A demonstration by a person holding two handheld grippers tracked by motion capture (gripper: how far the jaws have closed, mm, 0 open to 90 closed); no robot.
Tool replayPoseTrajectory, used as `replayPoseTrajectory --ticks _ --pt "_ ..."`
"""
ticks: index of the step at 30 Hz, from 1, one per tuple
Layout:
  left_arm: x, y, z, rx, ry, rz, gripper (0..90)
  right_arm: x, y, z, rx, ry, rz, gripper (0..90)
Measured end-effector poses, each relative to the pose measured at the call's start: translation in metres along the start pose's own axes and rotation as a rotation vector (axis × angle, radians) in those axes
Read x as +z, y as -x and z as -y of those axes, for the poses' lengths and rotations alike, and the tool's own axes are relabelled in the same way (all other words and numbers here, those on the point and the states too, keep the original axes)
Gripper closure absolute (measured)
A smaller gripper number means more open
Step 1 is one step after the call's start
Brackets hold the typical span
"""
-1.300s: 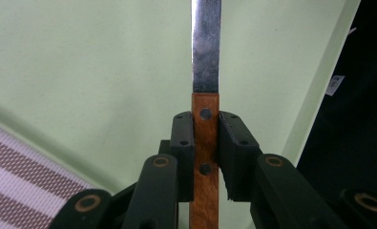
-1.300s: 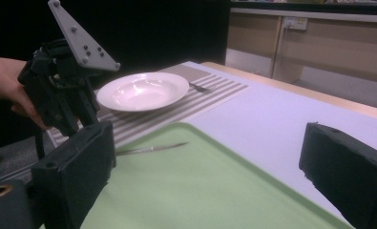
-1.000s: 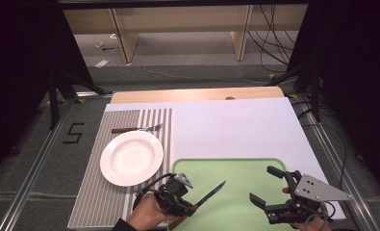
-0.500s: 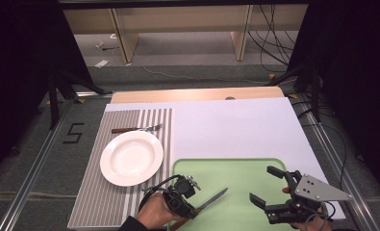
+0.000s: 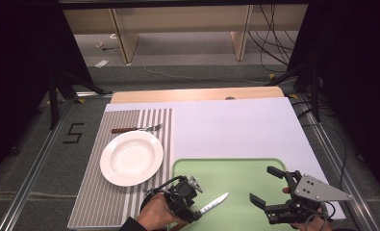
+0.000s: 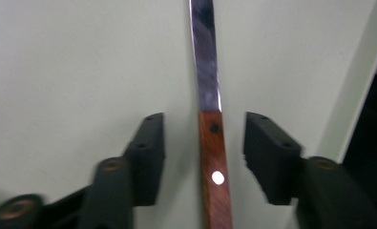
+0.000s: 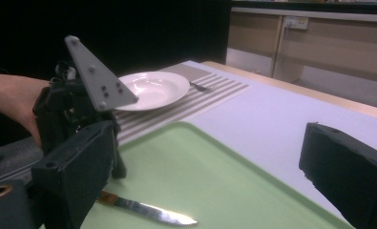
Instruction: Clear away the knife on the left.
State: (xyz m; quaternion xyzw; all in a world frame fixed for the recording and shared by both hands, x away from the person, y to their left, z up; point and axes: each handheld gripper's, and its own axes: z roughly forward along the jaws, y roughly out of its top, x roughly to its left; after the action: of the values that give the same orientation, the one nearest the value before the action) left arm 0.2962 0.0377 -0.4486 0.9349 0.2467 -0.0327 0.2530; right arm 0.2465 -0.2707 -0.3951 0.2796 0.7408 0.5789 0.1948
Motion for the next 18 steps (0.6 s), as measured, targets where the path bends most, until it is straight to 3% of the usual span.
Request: replayPoseTrajectory --ticks 1,4,8,10,18 --pt "-0.002 0.004 -0.002 0.021 0.028 0.003 38.8 0.000 0.000 0.000 0.001 0.000 -0.001 6.1" --pt "-0.002 0.012 -0.005 0.048 0.046 0.044 49.6 0.000 0.000 0.000 0.000 0.000 -0.001 6.1" --pt "0.001 0.018 -0.007 0.085 0.033 0.047 61.1 0.000 0.000 0.000 -0.002 -0.003 0.000 6.1" --pt "0.006 0.020 -0.006 0.134 0.020 0.061 67.8 0.000 0.000 0.000 -0.003 -0.001 0.000 6.1" --pt "0.012 0.014 -0.005 0.123 -0.011 0.083 84.2 0.001 0.000 0.000 -0.003 -0.004 0.000 6.1"
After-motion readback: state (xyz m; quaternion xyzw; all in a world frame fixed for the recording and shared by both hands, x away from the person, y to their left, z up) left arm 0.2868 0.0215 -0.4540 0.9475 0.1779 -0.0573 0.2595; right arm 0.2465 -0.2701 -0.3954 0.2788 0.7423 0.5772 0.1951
